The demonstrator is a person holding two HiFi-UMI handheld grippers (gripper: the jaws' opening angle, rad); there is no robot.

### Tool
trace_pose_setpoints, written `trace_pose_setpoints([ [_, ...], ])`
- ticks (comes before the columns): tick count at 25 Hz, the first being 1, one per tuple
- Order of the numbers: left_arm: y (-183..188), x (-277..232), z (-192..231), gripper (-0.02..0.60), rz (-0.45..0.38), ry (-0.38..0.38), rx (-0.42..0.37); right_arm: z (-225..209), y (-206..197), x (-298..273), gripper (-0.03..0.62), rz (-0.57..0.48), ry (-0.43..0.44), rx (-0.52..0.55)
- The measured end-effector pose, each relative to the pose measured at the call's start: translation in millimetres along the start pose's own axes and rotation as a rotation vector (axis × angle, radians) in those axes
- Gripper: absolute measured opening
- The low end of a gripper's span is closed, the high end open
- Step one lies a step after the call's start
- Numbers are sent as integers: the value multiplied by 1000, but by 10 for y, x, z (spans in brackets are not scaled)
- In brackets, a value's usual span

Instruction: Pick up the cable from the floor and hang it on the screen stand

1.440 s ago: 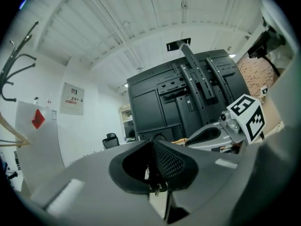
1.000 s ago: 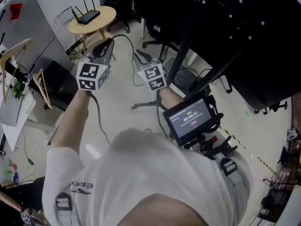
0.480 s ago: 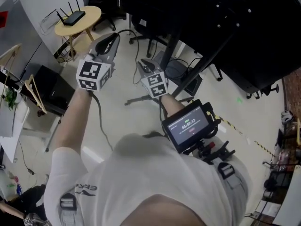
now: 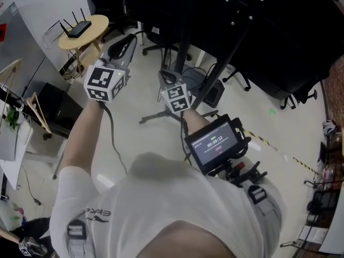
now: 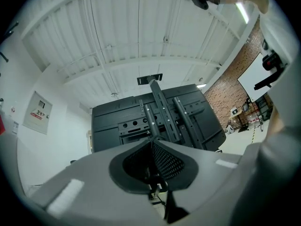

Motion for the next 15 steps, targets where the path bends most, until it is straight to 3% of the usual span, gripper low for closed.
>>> trace_pose_setpoints([
  [7,272,-313,-724,25,26,-4,-9,-875,-249,1164,21,-45,-132,-39],
  [15,-170,-635,-557,25,63,-34,33,-1359,-248,1453,21,-68,-292,-21],
])
Point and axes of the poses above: the fingertips, and each gripper's own axes: x backward along the fingers, z to its left, y out of its top, the point moved 10 cm from there along x, backward along the fingers, and after that the axes turned 4 degrees about z, right-handed, at the moved point
